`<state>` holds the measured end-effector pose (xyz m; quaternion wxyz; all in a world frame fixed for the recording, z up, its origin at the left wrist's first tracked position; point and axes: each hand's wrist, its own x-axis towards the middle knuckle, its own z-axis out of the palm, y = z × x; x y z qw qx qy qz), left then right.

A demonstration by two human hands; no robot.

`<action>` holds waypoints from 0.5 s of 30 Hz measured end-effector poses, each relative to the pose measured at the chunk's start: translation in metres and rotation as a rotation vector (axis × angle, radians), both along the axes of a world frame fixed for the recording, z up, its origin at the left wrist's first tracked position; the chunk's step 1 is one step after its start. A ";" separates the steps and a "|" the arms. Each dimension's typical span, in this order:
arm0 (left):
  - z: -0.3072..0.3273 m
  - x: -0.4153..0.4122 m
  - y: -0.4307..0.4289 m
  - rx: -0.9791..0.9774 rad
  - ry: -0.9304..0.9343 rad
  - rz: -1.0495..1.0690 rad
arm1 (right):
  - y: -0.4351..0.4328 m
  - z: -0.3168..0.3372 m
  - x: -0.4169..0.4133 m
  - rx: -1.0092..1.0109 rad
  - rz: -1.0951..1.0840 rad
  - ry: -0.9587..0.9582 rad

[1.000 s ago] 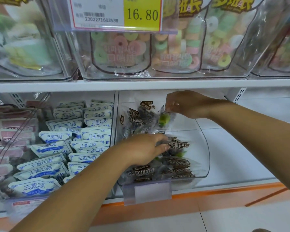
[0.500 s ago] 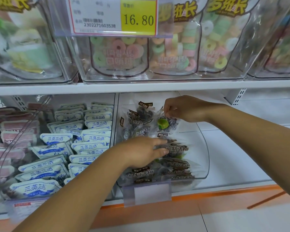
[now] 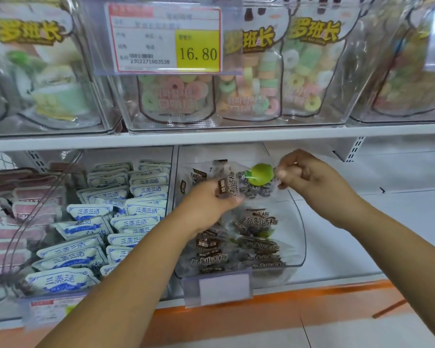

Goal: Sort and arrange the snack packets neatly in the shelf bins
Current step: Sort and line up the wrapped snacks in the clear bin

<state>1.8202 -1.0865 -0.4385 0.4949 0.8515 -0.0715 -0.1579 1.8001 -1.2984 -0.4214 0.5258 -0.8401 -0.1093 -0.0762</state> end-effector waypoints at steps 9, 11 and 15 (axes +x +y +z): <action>-0.016 0.007 -0.001 0.527 -0.447 -0.017 | -0.003 -0.005 0.005 -0.094 -0.032 -0.007; -0.018 0.011 -0.008 0.541 -0.404 -0.084 | -0.004 -0.004 0.007 -0.274 -0.050 -0.035; -0.010 0.018 -0.012 0.318 -0.156 -0.131 | 0.001 0.004 0.020 -0.726 0.010 -0.093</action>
